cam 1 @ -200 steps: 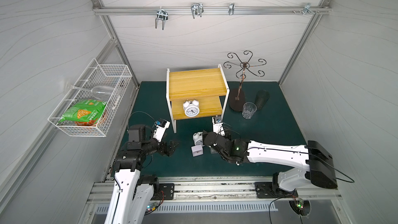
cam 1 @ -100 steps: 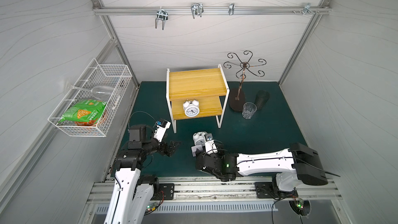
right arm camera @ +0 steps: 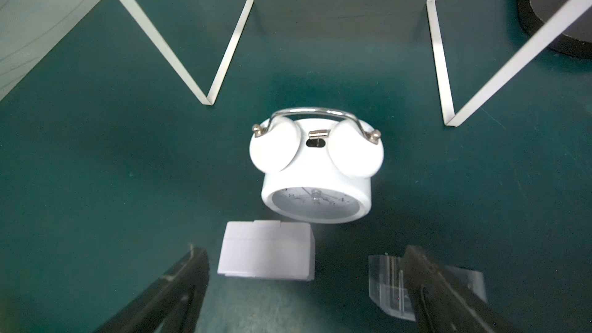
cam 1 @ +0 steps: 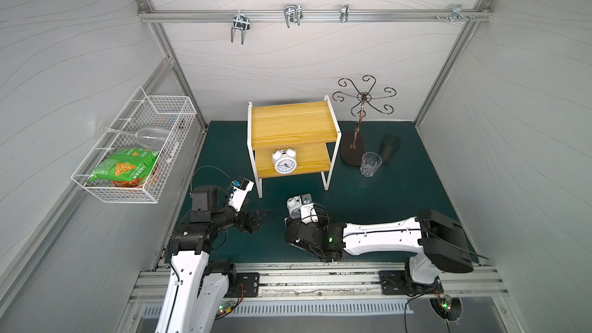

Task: Place the alarm clocks on the shelf by style
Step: Pick up the alarm from the center of the board.

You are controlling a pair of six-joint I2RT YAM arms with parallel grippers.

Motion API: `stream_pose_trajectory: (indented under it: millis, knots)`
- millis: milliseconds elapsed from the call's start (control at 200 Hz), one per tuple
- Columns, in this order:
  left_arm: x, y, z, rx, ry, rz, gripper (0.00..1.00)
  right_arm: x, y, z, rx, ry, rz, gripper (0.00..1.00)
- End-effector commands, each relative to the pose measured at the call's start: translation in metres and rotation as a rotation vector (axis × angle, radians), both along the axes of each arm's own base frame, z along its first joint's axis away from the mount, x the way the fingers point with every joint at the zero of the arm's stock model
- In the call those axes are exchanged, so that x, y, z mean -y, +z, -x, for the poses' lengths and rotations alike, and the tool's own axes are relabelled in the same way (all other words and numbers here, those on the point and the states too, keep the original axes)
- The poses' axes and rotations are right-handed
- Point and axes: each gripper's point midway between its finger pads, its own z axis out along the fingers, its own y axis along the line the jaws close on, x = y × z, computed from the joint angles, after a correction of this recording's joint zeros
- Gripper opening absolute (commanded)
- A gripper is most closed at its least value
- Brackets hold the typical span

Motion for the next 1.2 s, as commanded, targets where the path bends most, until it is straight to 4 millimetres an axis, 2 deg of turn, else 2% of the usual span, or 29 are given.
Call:
stream_pose_trajectory:
  millis: [0,355,785,1195]
  knots:
    - [0.003,0.007,-0.001,0.043,-0.024,0.002,1.00,-0.009,-0.007,-0.011,-0.013,0.019,-0.032,0.99]
    - [0.002,0.006,-0.001,0.041,-0.023,-0.002,0.99,-0.016,-0.025,-0.037,-0.001,-0.004,-0.019,0.99]
    - [0.002,0.006,-0.002,0.041,-0.020,-0.005,0.99,-0.025,-0.043,-0.046,0.018,-0.035,-0.014,0.99]
    - [0.001,0.006,-0.001,0.043,-0.019,-0.006,0.99,-0.017,-0.035,-0.049,0.053,-0.054,-0.005,0.82]
